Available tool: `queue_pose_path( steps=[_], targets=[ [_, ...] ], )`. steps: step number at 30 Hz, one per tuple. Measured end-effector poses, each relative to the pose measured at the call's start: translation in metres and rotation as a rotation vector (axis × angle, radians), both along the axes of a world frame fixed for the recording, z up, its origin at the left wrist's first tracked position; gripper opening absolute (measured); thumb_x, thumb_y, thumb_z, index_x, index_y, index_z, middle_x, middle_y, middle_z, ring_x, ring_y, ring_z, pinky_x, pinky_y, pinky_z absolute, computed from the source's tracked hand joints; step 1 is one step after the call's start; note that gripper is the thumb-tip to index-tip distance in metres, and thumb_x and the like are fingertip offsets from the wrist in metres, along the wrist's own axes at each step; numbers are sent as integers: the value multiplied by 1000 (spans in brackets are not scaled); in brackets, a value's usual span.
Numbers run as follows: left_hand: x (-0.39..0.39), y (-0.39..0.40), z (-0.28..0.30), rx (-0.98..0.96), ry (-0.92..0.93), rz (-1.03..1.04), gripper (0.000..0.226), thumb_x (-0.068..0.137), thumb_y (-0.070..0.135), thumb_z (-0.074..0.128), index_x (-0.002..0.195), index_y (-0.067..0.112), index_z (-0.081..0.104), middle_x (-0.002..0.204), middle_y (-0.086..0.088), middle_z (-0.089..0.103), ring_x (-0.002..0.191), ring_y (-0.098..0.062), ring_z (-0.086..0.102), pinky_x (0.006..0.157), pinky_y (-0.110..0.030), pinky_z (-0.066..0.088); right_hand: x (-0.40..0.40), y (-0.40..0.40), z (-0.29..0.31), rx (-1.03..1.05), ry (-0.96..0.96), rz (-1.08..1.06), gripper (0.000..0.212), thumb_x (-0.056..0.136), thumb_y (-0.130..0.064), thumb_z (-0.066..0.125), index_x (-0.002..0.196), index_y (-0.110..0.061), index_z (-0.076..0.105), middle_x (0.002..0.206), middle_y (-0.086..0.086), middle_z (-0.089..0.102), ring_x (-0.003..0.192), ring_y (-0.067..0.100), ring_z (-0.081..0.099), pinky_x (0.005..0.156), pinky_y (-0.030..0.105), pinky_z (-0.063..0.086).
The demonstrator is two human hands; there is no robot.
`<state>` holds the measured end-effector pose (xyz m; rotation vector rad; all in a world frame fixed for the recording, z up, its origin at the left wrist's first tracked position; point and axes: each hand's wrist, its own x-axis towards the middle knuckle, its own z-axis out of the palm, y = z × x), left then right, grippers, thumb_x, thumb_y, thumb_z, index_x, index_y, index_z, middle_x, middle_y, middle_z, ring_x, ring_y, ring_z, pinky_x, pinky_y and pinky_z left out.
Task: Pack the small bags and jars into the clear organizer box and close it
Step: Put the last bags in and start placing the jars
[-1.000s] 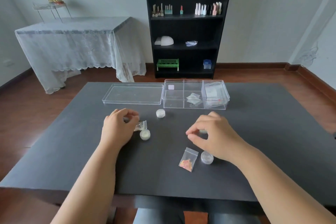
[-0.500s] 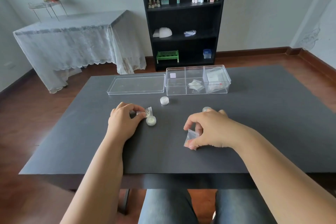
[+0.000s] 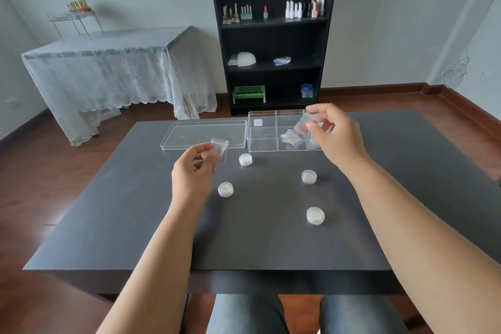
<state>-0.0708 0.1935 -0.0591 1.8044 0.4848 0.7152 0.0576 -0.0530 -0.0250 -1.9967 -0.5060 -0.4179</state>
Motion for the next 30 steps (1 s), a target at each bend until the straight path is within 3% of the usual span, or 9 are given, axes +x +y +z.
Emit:
queue_pose_path(
  steps=[5,8,10,13,15,19,24,27,30],
  targets=[
    [24,-29,18,-137,-94,-111,18,91,23,64,81,35,72,66,17,67,68,-8,66,64,-24,55,27,21,0,-173,-119,-9,11,89,-16,62,94,-25,66,80,-9,67,89,17,53,66,21,41],
    [40,-45,32,-152,-96,-169,10,89,30,66,79,28,69,62,14,64,65,-8,63,58,-21,52,37,28,-4,-260,-4,60,14,92,-22,61,92,-36,64,82,-6,65,82,-3,59,59,5,37],
    [52,-54,41,-97,-67,-195,17,87,39,65,74,29,68,59,14,60,58,-6,55,54,-24,49,40,29,-8,-318,42,49,12,92,-28,60,94,-37,67,89,-5,64,84,0,58,64,5,32],
    [72,-65,48,11,-18,-221,19,89,42,61,75,34,72,69,16,61,63,-6,52,59,-23,44,44,28,-10,-456,-84,-90,21,90,-34,58,107,-33,71,105,-9,68,104,21,44,78,30,25],
    [87,-70,48,103,29,-205,22,91,42,59,88,28,75,88,10,63,78,-11,56,67,-24,41,42,22,-9,-416,-143,-173,25,90,-31,57,112,-32,70,115,-6,65,105,26,42,77,33,24],
    [115,-77,40,305,180,-82,25,92,47,56,95,31,75,109,10,54,106,-18,42,87,-33,32,25,9,-16,-272,-217,-253,21,86,-17,59,99,-28,71,107,-3,62,104,29,44,75,33,21],
    [132,-94,33,550,334,-9,26,89,52,52,86,33,70,113,9,51,105,-20,31,80,-35,21,-4,-1,-32,-187,-272,-274,19,81,-11,61,81,-28,70,85,-10,63,95,23,44,67,30,12],
    [130,-96,29,610,359,2,20,87,51,53,90,31,57,108,8,44,104,-20,29,78,-35,19,-21,-1,-38,-181,-235,-175,18,79,-16,60,75,-31,67,68,-22,58,94,7,36,68,28,12],
    [122,-90,28,558,303,26,21,86,46,55,92,28,46,102,9,40,101,-19,28,79,-35,18,-26,-5,-46,-248,-92,26,12,83,-29,56,77,-33,66,74,-25,57,95,3,40,77,32,21]
  ],
)
